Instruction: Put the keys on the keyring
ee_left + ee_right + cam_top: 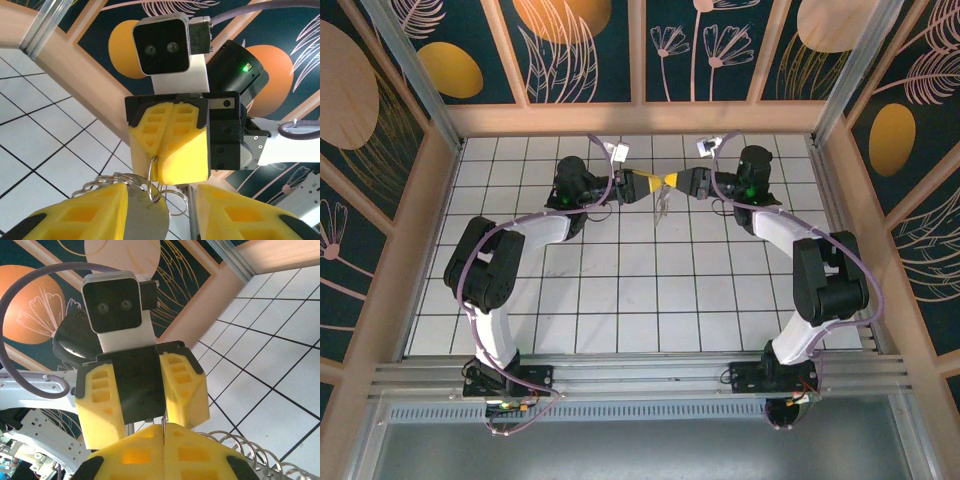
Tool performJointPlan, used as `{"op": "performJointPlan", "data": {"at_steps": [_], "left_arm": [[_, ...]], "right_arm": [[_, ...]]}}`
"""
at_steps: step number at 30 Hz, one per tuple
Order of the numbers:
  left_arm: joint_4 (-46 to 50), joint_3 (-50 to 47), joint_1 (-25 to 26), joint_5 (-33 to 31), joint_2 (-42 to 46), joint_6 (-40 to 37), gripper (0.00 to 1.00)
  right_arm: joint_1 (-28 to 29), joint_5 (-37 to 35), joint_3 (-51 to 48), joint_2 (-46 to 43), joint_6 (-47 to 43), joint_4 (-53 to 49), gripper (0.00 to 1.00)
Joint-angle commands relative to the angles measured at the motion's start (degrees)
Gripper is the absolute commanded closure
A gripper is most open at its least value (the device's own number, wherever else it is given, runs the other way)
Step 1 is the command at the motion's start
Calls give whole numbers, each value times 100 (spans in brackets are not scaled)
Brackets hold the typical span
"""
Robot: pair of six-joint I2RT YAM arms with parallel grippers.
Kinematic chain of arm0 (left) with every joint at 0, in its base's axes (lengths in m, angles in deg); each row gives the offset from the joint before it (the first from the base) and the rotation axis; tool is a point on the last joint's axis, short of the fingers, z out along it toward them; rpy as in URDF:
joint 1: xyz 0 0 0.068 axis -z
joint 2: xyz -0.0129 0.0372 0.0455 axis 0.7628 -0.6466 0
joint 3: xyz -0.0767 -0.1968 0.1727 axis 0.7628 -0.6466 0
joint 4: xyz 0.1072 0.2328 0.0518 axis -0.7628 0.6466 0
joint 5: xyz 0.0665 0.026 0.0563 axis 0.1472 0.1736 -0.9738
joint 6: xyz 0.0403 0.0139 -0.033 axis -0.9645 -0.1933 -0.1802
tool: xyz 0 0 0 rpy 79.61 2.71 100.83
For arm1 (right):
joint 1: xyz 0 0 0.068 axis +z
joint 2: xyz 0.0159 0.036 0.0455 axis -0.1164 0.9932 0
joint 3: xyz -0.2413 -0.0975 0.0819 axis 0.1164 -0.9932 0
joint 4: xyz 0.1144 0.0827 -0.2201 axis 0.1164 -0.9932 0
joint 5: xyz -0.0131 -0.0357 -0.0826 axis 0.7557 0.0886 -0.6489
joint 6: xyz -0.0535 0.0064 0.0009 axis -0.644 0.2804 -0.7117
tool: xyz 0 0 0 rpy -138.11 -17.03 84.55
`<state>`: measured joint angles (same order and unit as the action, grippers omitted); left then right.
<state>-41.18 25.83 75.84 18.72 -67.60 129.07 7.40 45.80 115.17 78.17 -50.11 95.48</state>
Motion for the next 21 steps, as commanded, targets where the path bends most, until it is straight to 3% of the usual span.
{"op": "performJointPlan", "data": {"at_steps": [1,9,21], "left_arm": [[-470,-72,-49,147,-72,172,60],[-596,-112,-47,196,-56,235,66],[-729,-138,-38,253,-80,335,85]], "right_arm": [[84,65,247,92,-109,143,100],[128,47,289,162,-83,152,100],[167,-19,318,191,-111,77,100]]}}
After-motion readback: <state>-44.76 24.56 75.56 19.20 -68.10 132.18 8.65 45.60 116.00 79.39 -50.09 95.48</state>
